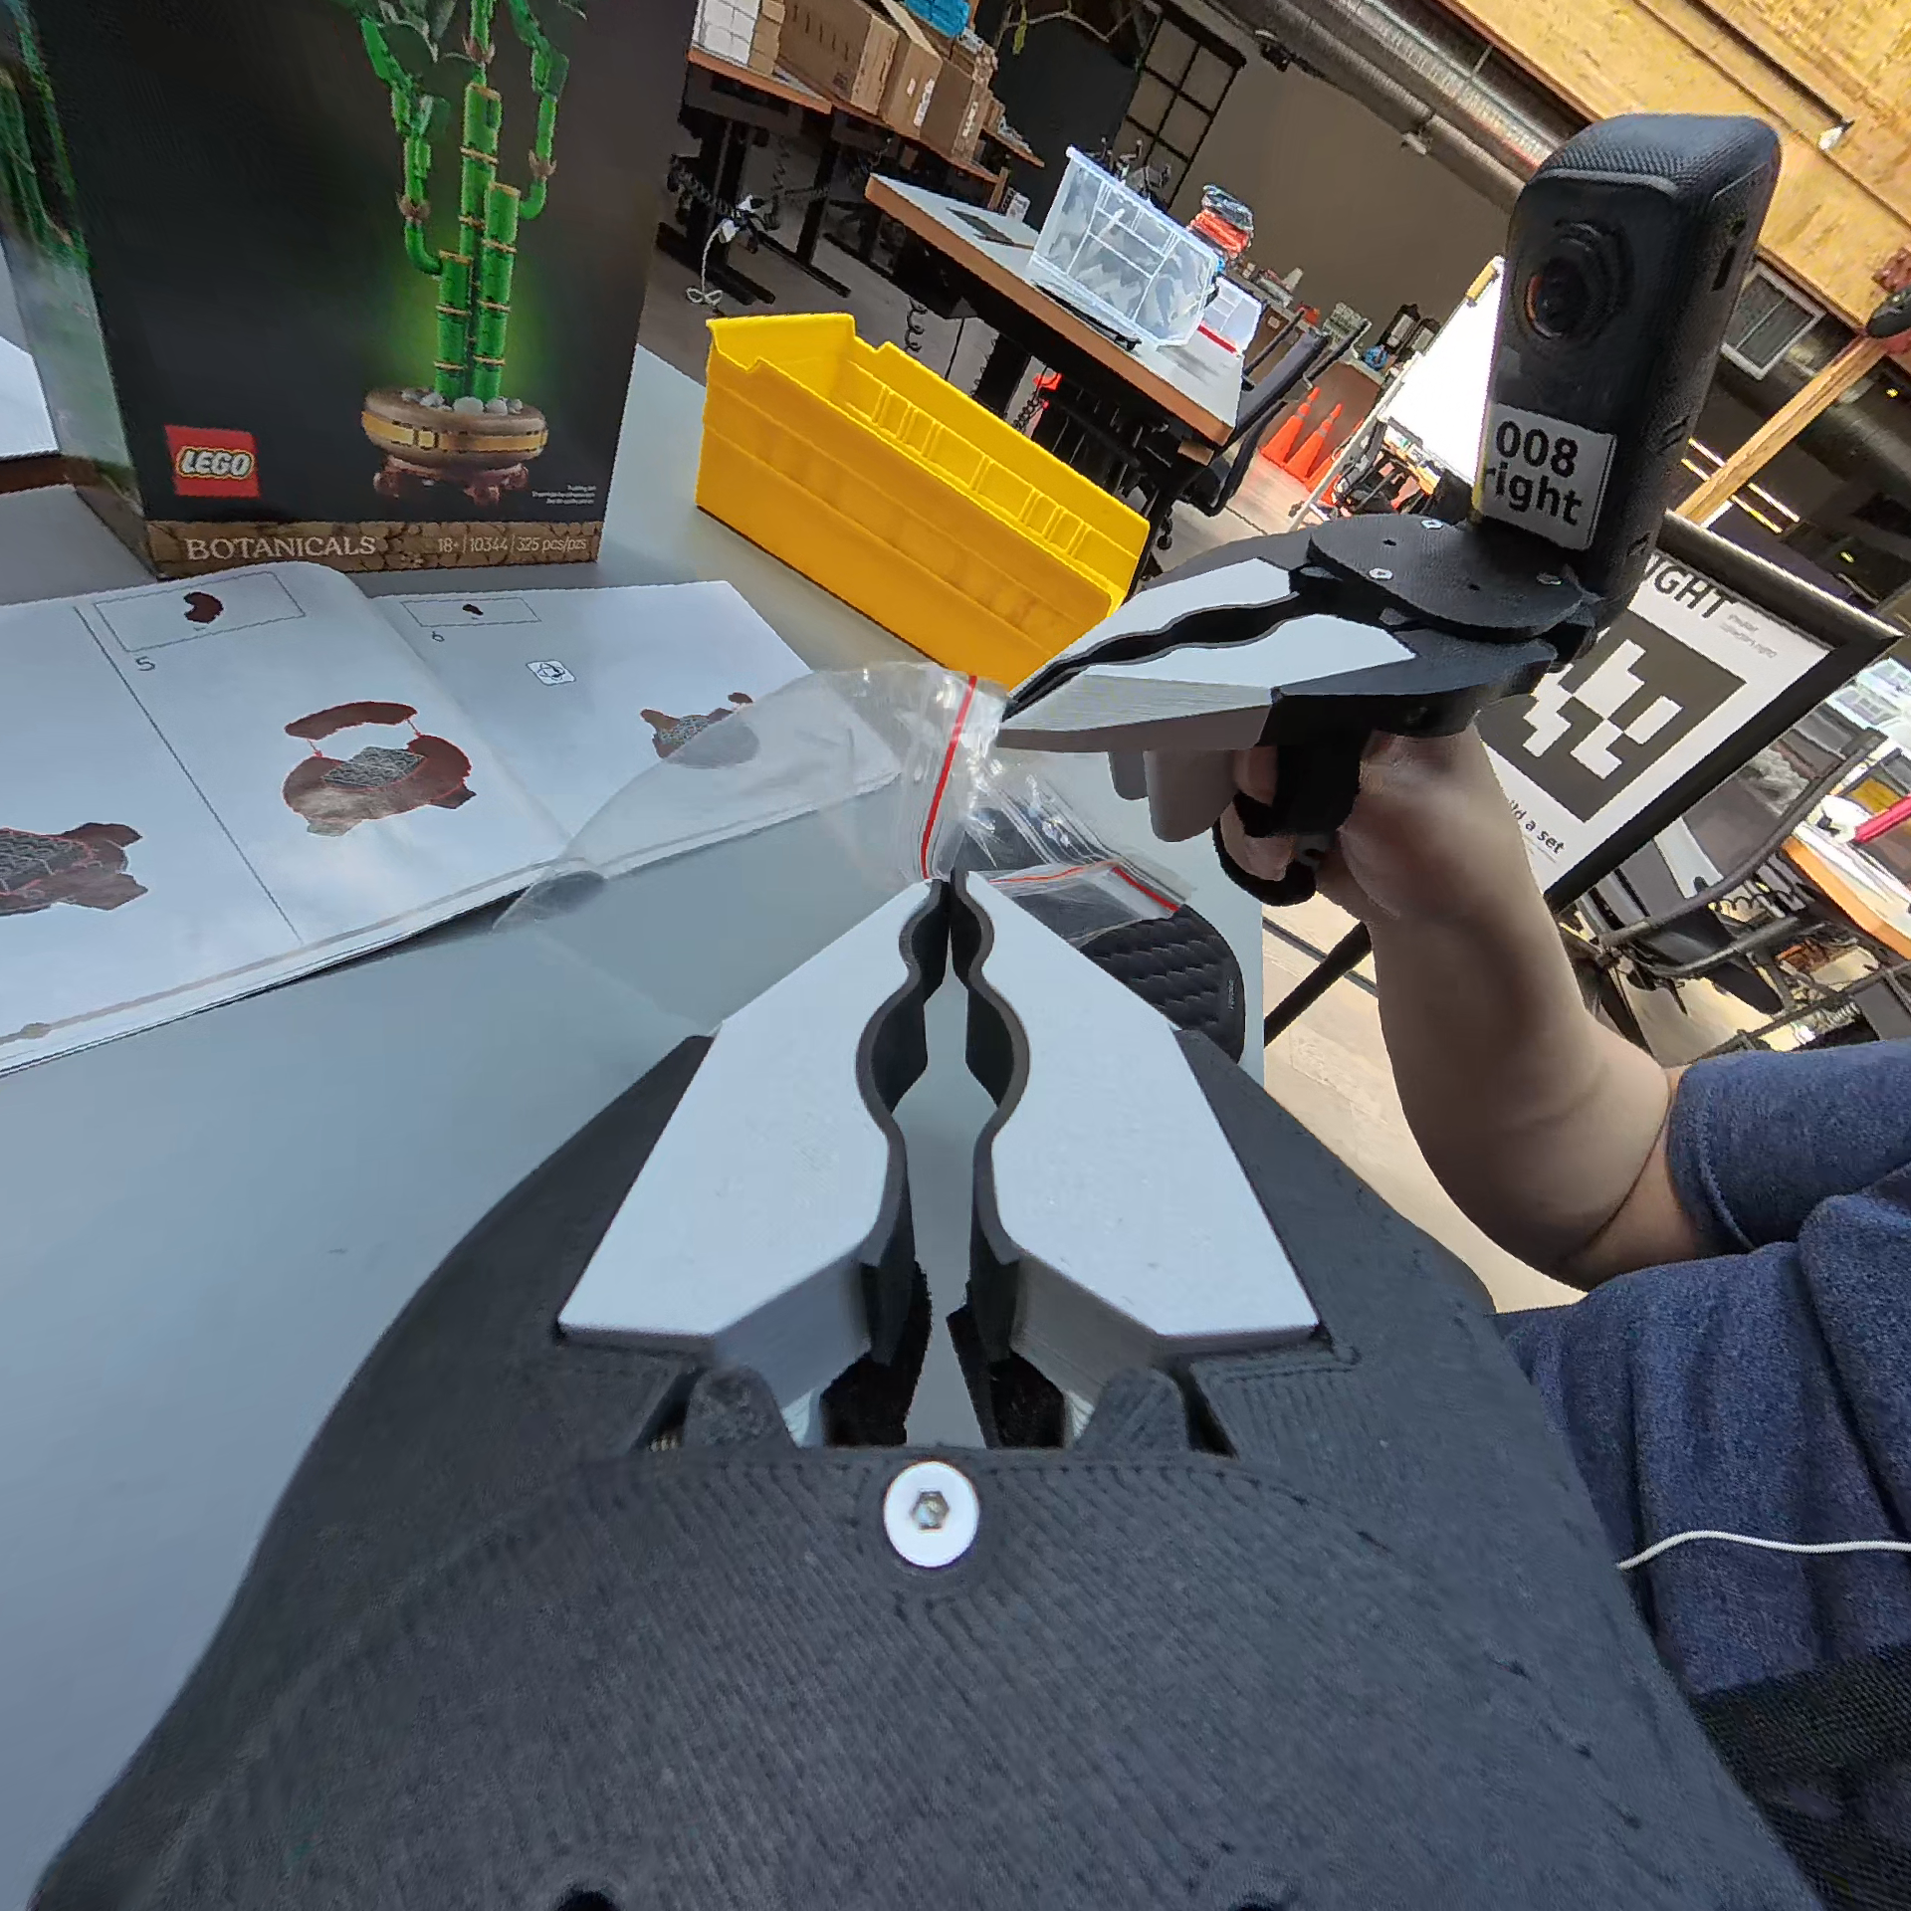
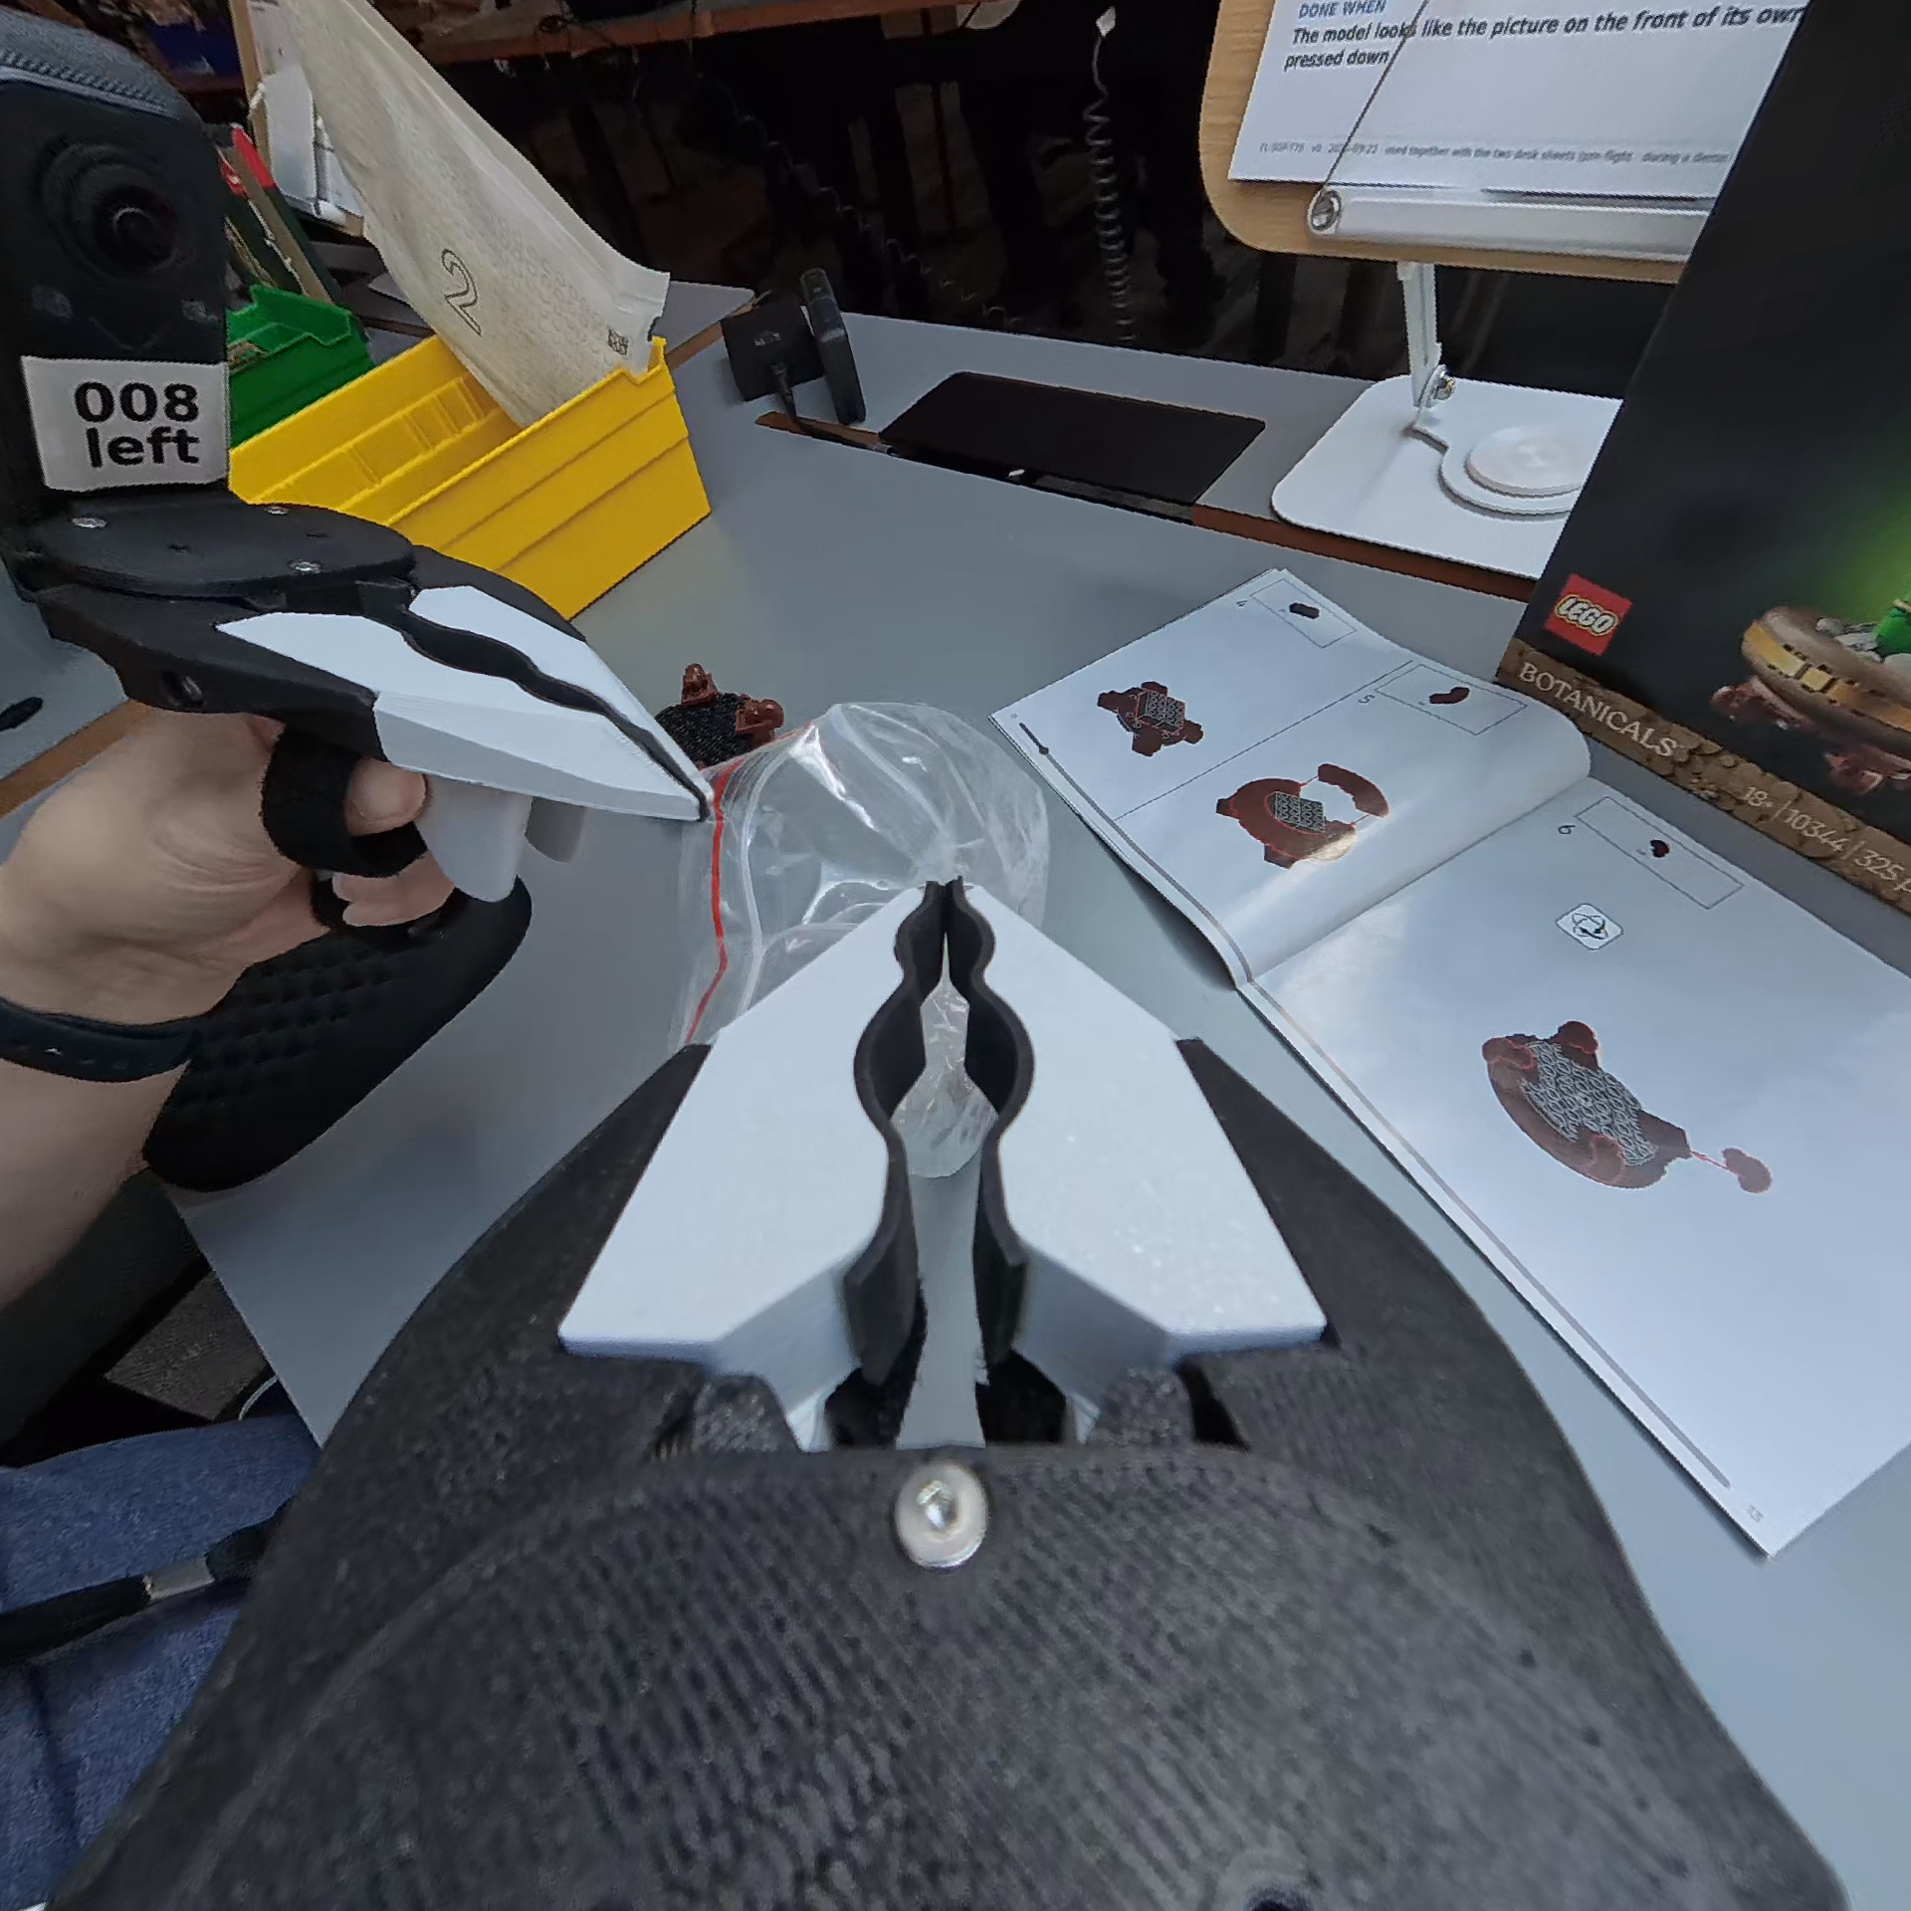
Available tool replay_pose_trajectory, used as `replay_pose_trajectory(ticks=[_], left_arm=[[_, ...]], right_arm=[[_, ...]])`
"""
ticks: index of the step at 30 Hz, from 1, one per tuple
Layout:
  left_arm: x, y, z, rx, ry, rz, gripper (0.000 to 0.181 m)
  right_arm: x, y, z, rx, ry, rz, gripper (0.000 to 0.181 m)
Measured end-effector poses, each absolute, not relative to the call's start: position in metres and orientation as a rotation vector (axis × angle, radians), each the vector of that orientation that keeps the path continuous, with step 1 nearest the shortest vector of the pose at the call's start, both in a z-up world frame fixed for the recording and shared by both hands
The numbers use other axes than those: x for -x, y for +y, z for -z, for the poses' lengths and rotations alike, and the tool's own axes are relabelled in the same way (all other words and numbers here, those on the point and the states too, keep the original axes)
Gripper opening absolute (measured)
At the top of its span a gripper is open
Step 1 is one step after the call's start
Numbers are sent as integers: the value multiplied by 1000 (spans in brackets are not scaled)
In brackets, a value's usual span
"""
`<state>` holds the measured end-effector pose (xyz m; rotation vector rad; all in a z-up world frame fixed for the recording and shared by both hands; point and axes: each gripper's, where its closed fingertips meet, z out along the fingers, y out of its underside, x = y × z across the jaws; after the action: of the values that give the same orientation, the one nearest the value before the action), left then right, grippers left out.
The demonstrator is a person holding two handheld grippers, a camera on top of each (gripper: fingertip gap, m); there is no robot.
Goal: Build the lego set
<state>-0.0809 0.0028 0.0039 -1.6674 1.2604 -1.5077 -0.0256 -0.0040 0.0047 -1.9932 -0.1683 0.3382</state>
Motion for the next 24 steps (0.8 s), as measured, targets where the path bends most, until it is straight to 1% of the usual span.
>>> replay_pose_trajectory(ticks=[4,8,10,13,16,18,20,21,22,24], left_arm=[[86,7,0,1709,1264,1452,0],[83,4,-4,1689,1311,1374,0],[79,3,-6,1675,1337,1327,0],[72,4,-5,1667,1358,1233,0],[65,1,-2,1659,1368,1192,0],[61,-3,-2,1653,1371,1207,0],[59,-4,-2,1654,1366,1220,0],[59,-4,-1,1658,1363,1216,0],[60,-3,-1,1664,1358,1207,0],[63,1,1,1687,1344,1180,0]], right_arm=[[19,-2,-1,2021,-165,-258,0],[34,3,-7,1980,-110,-432,0],[41,7,-11,1953,-35,-571,24],[42,8,-3,2006,21,-639,35],[44,4,1,2067,-5,-558,32],[40,1,6,2123,-47,-410,19],[34,1,17,2189,-87,-295,16],[35,0,24,2233,-97,-310,14],[39,-2,31,2276,-117,-340,6],[29,-2,39,2321,-120,-265,1]])
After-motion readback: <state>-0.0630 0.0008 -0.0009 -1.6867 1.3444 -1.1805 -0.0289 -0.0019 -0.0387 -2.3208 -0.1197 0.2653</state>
